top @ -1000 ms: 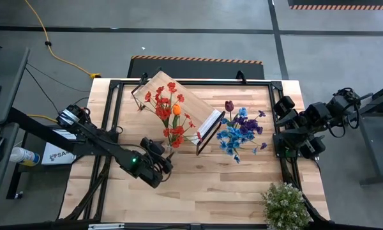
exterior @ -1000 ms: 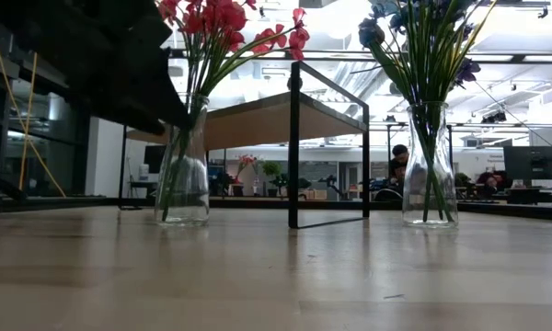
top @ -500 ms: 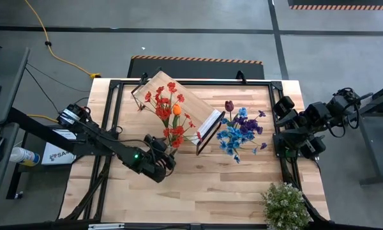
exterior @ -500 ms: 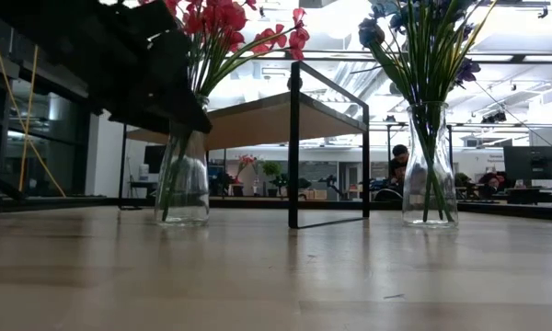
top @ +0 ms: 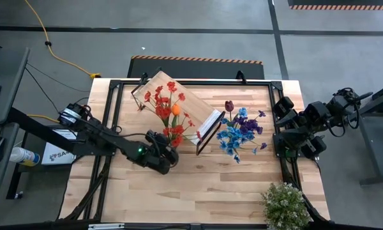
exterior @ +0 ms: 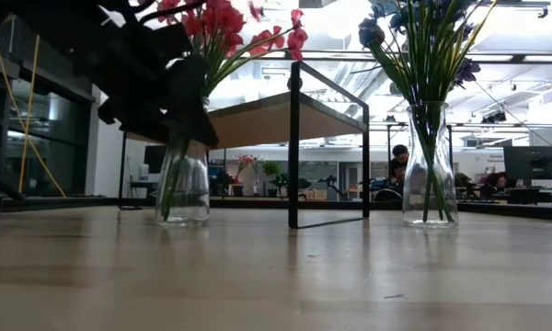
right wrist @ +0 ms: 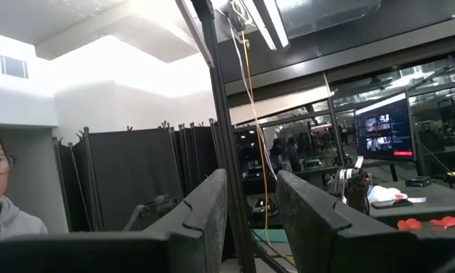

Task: Pick and place flowers into a vace then onto a shelf
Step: Put the left transparent flower vase with flowers on the shelf

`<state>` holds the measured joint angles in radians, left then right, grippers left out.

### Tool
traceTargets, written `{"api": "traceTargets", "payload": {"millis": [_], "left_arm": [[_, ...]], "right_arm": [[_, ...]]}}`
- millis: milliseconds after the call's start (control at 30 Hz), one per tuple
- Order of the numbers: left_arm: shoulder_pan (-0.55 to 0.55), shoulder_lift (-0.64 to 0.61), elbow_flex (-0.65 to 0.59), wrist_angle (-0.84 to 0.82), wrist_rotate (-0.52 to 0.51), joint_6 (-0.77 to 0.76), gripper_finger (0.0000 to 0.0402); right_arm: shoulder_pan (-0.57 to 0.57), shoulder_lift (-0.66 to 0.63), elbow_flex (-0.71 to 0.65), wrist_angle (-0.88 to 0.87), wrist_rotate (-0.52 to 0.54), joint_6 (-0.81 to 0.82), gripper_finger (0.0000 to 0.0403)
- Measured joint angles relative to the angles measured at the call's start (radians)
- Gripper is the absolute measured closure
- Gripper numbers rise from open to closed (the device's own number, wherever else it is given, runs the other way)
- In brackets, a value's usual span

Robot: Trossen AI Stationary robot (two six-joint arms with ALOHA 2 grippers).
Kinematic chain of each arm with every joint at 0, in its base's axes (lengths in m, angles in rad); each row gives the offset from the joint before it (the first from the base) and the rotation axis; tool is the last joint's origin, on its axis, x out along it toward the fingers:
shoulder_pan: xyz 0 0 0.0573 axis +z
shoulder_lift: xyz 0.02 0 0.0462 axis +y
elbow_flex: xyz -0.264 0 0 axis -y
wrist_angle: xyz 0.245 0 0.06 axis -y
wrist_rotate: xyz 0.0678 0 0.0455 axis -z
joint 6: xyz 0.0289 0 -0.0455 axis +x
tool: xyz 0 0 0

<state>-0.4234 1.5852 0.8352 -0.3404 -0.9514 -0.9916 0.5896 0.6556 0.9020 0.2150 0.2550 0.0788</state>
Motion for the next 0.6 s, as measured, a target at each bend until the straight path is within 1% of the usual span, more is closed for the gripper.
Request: {"api": "traceTargets", "payload": {"millis": [133, 200, 267, 333, 500, 600], "left_arm": [[0.005, 0.014, 0.000, 0.006, 0.001, -0.006, 0.0029], [0.005, 0.030, 0.001, 0.027, 0.003, -0.007, 0.0041], [0.005, 0.040, -0.002, 0.042, 0.004, -0.007, 0.0063], [0.004, 0.053, 0.002, 0.065, 0.004, -0.008, 0.0095], [0.004, 0.066, 0.002, 0.087, 0.000, -0.014, 0.0194], [-0.004, 0.065, 0.002, 0.094, 0.004, -0.013, 0.0195]], "right_arm": [[0.000, 0.001, 0.000, 0.000, 0.000, 0.000, 0.0293], [0.000, 0.004, 0.000, 0.000, 0.000, 0.000, 0.0293], [0.000, 0.006, 0.000, 0.000, 0.000, 0.000, 0.0293], [0.000, 0.009, 0.000, 0.000, 0.000, 0.000, 0.0293], [0.000, 0.013, 0.000, 0.000, 0.003, 0.000, 0.0293], [0.000, 0.013, 0.000, 0.000, 0.008, 0.000, 0.0293]]}}
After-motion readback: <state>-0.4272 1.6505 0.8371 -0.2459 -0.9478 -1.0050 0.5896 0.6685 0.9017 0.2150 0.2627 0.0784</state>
